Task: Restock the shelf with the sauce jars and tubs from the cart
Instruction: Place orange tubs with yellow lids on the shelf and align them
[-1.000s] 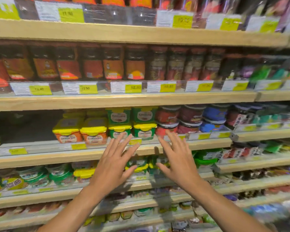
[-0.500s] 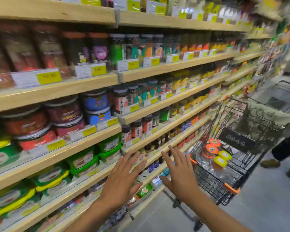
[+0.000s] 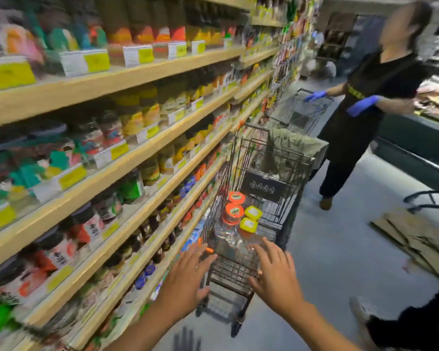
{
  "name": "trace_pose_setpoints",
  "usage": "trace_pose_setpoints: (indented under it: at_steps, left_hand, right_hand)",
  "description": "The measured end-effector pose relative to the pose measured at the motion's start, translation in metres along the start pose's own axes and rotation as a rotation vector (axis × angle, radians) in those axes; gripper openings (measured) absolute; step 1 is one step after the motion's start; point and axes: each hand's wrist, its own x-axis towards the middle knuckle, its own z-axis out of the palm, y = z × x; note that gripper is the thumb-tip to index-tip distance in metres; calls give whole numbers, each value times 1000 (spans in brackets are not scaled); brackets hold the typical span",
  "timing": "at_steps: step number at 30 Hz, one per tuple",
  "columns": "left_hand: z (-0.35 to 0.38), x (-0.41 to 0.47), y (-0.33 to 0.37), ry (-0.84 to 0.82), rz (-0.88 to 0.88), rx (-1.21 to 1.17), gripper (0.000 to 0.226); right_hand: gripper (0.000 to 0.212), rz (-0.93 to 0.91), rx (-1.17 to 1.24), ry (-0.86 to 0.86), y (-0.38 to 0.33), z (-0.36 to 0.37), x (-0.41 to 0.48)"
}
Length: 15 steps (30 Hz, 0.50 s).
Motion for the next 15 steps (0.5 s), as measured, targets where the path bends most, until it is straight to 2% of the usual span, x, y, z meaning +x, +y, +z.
trace_pose_setpoints:
  at_steps: [10, 15]
  left_hand:
    - [26, 202, -17, -183, 0, -98, 73]
    - [51, 270, -19, -297, -2, -99, 75]
  right_hand:
    - [80, 202, 94, -152, 89, 34, 140]
    - [82, 215, 110, -233, 127, 59, 195]
